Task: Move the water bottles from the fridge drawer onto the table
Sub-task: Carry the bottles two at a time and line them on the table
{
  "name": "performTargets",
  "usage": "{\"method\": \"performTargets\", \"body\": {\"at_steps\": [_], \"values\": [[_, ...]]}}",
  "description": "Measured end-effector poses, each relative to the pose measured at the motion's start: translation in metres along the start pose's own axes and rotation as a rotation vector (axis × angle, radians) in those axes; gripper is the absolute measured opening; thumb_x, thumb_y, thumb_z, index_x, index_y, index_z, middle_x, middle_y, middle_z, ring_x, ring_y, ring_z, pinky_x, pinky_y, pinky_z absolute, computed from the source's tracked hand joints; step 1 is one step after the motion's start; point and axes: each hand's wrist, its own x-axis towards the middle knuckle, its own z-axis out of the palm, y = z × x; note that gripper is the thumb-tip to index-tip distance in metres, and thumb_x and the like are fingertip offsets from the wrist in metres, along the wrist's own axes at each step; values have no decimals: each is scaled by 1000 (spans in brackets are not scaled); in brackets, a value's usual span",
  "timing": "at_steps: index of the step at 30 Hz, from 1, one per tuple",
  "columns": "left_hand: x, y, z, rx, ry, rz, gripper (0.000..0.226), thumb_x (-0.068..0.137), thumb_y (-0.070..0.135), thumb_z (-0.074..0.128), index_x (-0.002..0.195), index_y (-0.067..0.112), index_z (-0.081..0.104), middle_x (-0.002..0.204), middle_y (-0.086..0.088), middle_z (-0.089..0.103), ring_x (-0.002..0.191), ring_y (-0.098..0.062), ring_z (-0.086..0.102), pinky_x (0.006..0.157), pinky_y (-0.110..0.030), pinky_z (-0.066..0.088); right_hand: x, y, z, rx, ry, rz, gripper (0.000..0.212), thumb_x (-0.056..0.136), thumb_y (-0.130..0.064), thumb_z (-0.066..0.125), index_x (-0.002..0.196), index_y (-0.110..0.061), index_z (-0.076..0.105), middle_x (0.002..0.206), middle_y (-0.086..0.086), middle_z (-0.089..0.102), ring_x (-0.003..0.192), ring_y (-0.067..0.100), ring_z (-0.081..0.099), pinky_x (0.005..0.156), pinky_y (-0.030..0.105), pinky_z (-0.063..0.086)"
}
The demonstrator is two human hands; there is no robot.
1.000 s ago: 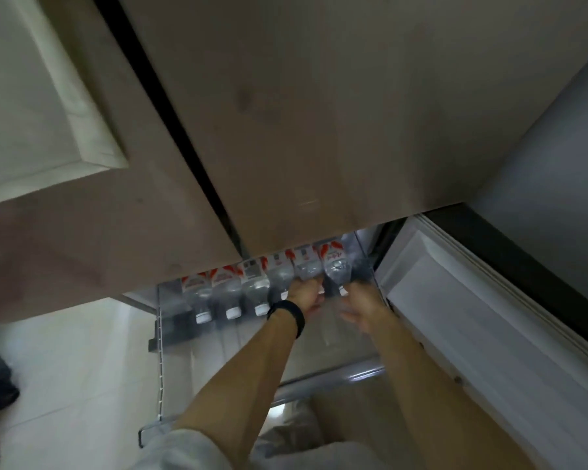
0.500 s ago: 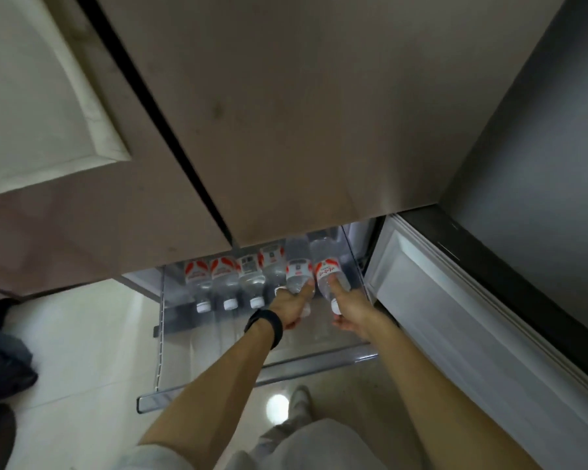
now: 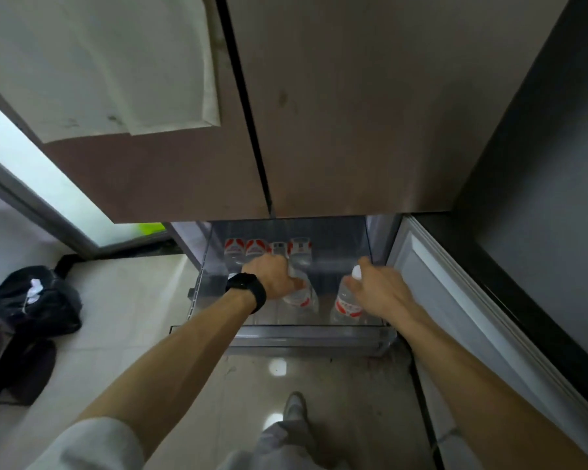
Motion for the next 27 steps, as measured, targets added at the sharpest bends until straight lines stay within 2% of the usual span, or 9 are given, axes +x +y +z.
{"method": "performTargets", "body": {"at_steps": [3, 7, 10, 12, 15, 17, 19, 23, 27], "values": [[-6, 1, 1, 13, 26, 20, 43, 86, 63, 64, 89, 20, 63, 87, 1, 66, 77, -19, 64, 69, -34, 56, -1, -9, 3, -15, -25, -106, 37, 103, -48, 44, 120, -15, 46, 113, 14, 67, 97, 32, 64, 69, 34, 39], [-8, 1, 5, 2, 73, 19, 46, 88, 64, 62, 103, 20, 65, 98, -2, 69, 84, -21, 66, 74, -37, 58, 4, -17, 8, 30, -64, -225, 28, 103, -45, 44, 110, -17, 43, 103, 12, 65, 81, 27, 56, 61, 35, 37], [-8, -4, 15, -116, 108, 28, 53, 88, 64, 60, 120, 21, 60, 112, -2, 68, 94, -22, 66, 79, -39, 58, 9, -21, 15, 173, -75, -267, 28, 97, -47, 52, 97, -20, 48, 89, -1, 63, 77, 20, 58, 57, 35, 42], [-9, -9, 24, -202, 148, 48, 59, 87, 64, 61, 126, 20, 55, 121, -3, 62, 103, -23, 62, 84, -40, 55, 12, -22, 22, 246, -73, -258, 29, 89, -55, 58, 98, -28, 55, 92, -8, 61, 79, 12, 58, 61, 31, 47], [-9, -17, 38, -320, 192, 104, 57, 85, 60, 66, 123, 20, 54, 127, -3, 54, 113, -22, 53, 93, -40, 51, 14, -21, 38, 333, -30, -232, 30, 83, -61, 61, 100, -38, 52, 103, -14, 47, 89, 7, 52, 67, 26, 41], [-9, -20, 44, -497, 118, 144, 50, 83, 56, 71, 118, 26, 54, 121, 2, 58, 106, -16, 58, 91, -41, 54, 15, -18, 50, 456, -37, -225, 30, 84, -56, 65, 101, -40, 46, 108, -14, 47, 95, 8, 54, 71, 21, 40], [-8, -23, 49, -601, 35, 205, 50, 77, 51, 79, 115, 29, 55, 113, 9, 62, 97, -10, 61, 88, -39, 56, 16, -15, 58, 529, -107, -208, 44, 78, -60, 72, 105, -46, 40, 111, -19, 54, 94, 1, 58, 68, 15, 41], [1, -33, 61, -521, -4, 291, 69, 71, 35, 88, 130, 30, 54, 124, 11, 58, 107, -6, 54, 93, -27, 44, 21, -7, 66, 475, -207, -208, 78, 64, -61, 84, 122, -61, 32, 121, -29, 51, 104, -6, 53, 77, 8, 38], [15, -35, 65, -496, -27, 300, 55, 73, 34, 86, 115, 36, 50, 108, 15, 58, 96, -9, 59, 86, -29, 50, 29, -3, 74, 478, -193, -165, 69, 62, -52, 87, 115, -55, 42, 111, -27, 61, 98, -7, 60, 74, 18, 47]]}}
